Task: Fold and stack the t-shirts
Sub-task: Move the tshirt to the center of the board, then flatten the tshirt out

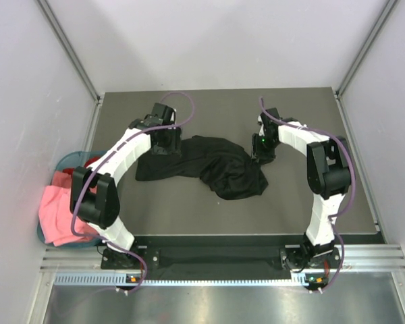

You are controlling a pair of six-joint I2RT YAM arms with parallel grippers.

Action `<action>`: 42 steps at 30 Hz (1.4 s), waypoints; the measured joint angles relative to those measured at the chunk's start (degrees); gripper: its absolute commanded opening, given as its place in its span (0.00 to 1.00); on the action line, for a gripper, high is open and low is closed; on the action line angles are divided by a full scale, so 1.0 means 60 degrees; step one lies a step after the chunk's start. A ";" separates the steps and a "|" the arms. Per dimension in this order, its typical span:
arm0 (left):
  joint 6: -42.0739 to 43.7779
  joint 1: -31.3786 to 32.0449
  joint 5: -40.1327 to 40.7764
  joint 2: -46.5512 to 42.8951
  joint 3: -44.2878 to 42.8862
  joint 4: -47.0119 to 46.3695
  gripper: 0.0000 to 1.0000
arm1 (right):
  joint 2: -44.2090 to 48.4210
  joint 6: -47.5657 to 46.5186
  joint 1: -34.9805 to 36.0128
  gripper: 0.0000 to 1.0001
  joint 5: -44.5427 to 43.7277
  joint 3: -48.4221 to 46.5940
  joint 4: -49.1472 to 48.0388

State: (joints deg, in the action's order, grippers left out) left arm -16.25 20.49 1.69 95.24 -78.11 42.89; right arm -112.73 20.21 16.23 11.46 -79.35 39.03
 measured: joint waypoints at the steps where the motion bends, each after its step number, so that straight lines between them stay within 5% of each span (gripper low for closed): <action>1: 0.0022 -0.0117 -0.0098 0.0000 0.0000 -0.0004 0.62 | -0.0033 0.0036 0.0000 0.42 -0.0033 -0.0007 0.0011; 16: -0.0058 -0.0831 -0.0943 0.0000 0.0240 0.0004 0.62 | -0.0007 -0.0295 0.0022 0.42 -0.0929 -0.0051 0.0171; 21: -0.0262 -0.0831 -0.0856 0.0000 0.0295 0.0146 0.71 | -0.0007 -0.0652 0.0004 0.17 -0.1749 -0.0026 0.0222; 27: -0.0382 -0.1002 -0.0102 0.0036 0.0069 0.0583 0.78 | 0.0047 -0.0790 -0.0051 0.00 -0.2076 0.0040 0.0189; 42: -0.0561 -0.1887 0.0397 0.2069 -0.0980 0.0510 0.80 | 0.1785 -0.1144 -0.1100 0.00 -0.2575 0.0215 0.0568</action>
State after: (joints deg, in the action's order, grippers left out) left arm -19.62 9.17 4.08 107.66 -83.99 45.95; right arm -102.02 13.34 9.63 -3.99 -78.06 42.44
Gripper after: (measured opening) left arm 0.804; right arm 0.009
